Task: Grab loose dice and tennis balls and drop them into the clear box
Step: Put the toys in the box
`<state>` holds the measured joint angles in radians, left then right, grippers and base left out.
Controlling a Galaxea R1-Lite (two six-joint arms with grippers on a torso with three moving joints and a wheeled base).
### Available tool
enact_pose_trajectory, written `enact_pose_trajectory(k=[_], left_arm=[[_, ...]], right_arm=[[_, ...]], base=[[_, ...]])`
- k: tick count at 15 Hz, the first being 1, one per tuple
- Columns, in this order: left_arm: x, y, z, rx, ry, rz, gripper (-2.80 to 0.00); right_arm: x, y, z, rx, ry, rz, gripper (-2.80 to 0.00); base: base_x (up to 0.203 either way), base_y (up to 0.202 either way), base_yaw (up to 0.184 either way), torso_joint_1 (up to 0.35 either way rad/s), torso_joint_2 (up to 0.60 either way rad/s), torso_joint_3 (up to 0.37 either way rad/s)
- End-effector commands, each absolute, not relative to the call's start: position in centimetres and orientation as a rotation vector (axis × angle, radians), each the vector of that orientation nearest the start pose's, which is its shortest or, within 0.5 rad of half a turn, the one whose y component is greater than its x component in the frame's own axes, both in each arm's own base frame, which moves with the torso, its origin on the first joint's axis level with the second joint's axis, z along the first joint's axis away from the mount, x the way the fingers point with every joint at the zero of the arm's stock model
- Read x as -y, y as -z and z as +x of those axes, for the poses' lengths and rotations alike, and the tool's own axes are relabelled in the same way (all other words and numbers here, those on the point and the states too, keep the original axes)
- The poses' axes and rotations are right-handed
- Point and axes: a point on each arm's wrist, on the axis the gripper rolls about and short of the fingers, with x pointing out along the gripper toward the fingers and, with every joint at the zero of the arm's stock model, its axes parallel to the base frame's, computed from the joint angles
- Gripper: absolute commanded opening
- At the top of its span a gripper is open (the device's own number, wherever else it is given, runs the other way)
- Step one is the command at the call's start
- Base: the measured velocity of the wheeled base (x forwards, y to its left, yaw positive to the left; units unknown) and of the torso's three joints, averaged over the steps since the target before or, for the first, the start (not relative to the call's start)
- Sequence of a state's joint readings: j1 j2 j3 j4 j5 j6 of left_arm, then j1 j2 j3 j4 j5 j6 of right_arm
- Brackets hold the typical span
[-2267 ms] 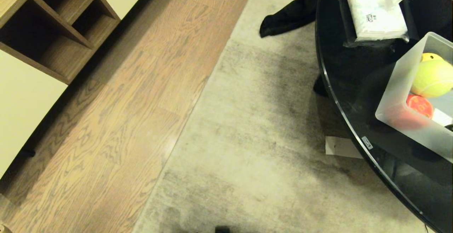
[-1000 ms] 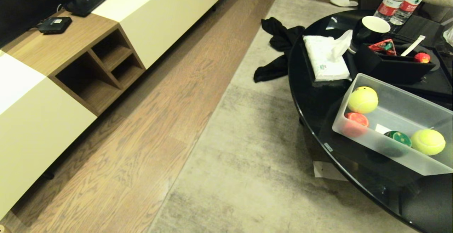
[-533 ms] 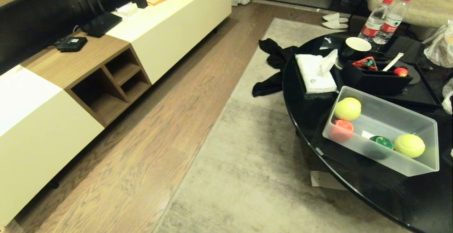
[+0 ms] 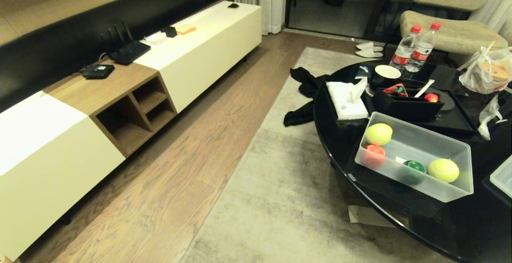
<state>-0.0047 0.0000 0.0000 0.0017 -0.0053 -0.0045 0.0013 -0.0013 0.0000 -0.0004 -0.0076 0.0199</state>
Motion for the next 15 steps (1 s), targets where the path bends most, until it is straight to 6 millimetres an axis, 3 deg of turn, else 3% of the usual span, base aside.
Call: enact_pose_trajectory(k=[1,15], left_arm=[[0.00,-7.49,-2.26,-0.005,0.011,-0.005,-2.80],[0.00,-7.49,-2.26,-0.005,0.009,-0.005,-2.80]], right_arm=[[0.02,-7.56,-2.28,0.001,0.006,0.020,-2.80],[0.02,-7.56,-2.28,0.001,0.007,0.020,-2.80]], base=[[0.000,0.000,0.000,0.001,0.00,0.198],[0.000,0.000,0.000,0.003,0.00,0.203]])
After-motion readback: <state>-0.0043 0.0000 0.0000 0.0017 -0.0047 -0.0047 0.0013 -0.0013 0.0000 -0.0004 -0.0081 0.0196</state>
